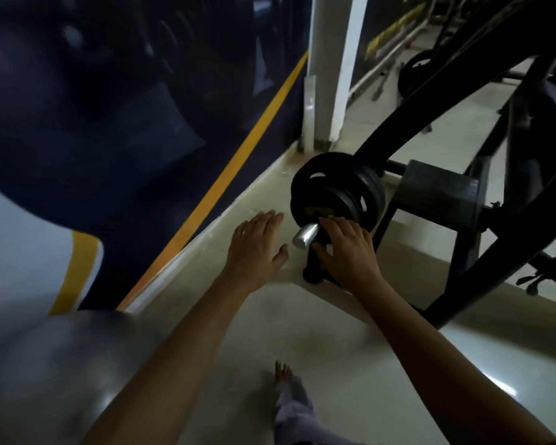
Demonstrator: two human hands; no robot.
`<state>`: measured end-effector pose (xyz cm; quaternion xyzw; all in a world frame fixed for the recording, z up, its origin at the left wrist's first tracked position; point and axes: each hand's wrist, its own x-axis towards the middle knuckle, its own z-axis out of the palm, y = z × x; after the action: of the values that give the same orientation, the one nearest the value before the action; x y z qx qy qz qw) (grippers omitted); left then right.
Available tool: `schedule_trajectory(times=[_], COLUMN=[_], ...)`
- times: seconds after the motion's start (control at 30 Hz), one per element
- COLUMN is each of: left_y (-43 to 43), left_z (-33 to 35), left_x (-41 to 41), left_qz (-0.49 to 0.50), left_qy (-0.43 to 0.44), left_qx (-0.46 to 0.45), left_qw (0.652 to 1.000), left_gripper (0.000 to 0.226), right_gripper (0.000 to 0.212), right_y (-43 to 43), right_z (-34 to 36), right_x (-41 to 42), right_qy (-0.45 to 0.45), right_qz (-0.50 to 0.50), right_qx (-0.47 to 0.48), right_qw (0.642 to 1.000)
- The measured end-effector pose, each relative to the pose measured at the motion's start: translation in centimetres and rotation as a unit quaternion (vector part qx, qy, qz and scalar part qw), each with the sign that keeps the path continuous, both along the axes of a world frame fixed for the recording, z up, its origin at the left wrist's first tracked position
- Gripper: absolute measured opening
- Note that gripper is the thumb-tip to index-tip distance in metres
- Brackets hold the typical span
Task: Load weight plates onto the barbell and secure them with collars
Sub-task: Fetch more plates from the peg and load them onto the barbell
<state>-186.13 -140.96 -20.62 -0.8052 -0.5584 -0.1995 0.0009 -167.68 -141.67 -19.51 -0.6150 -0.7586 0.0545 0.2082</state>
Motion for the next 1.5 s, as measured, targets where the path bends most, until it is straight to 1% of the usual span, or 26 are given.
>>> schedule_trajectory(times=[0.13, 0.27, 0.4, 0.47, 0.53, 0.67, 0.8, 0.87, 0.97, 1.07, 1.17, 1.37, 1.5], left_y=[8.9, 17.1, 23.3, 25.7, 27.3, 28.2, 29.1, 29.3, 29.9, 31.2, 31.9, 29.6, 25.8], left_z=[-1.1, -3.0, -5.4, -6.4, -7.5, -9.3, -9.5, -9.6, -9.6, -9.2, -9.1, -9.6, -10.1], left_x=[1.5, 3.5, 5.1, 5.9, 6.4, 6.5, 6.1, 5.9, 5.6, 5.6, 5.6, 3.7, 0.9], left_qz=[-0.053, -0.094, -0.138, -0.148, -0.161, -0.180, -0.181, -0.194, -0.218, -0.237, -0.249, -0.266, -0.251], left_qy=[0.000, -0.018, -0.018, -0.009, -0.002, -0.031, -0.068, -0.072, -0.074, -0.085, -0.075, -0.069, -0.078], left_qx=[-0.049, -0.111, -0.190, -0.228, -0.247, -0.241, -0.207, -0.200, -0.217, -0.247, -0.287, -0.267, -0.285], left_qw=[0.997, 0.989, 0.972, 0.962, 0.956, 0.953, 0.959, 0.958, 0.948, 0.935, 0.922, 0.924, 0.922], left_gripper=[0.065, 0.061, 0.064, 0.065, 0.065, 0.066, 0.059, 0.055, 0.050, 0.042, 0.042, 0.037, 0.046], right_gripper=[0.052, 0.052, 0.059, 0.061, 0.062, 0.057, 0.047, 0.042, 0.042, 0.044, 0.041, 0.042, 0.038], right_y=[7.6, 14.1, 18.5, 20.0, 20.8, 21.0, 21.7, 21.9, 22.0, 21.9, 21.8, 21.0, 18.5], right_z=[-1.8, -3.6, -5.5, -6.6, -7.7, -9.2, -9.4, -9.5, -9.8, -10.5, -11.2, -10.9, -10.1], right_x=[0.6, 1.8, 2.5, 2.6, 2.4, 1.8, 2.0, 2.2, 2.7, 3.1, 3.5, 3.2, 1.7], right_qy=[0.011, 0.038, 0.096, 0.114, 0.124, 0.152, 0.142, 0.126, 0.098, 0.126, 0.136, 0.150, 0.166], right_qz=[-0.058, -0.129, -0.203, -0.218, -0.230, -0.256, -0.285, -0.289, -0.268, -0.245, -0.227, -0.191, -0.163], right_qx=[-0.037, -0.098, -0.158, -0.182, -0.195, -0.138, -0.103, -0.110, -0.128, -0.149, -0.158, -0.178, -0.205], right_qw=[0.998, 0.986, 0.962, 0.952, 0.945, 0.945, 0.942, 0.943, 0.950, 0.950, 0.951, 0.954, 0.951])
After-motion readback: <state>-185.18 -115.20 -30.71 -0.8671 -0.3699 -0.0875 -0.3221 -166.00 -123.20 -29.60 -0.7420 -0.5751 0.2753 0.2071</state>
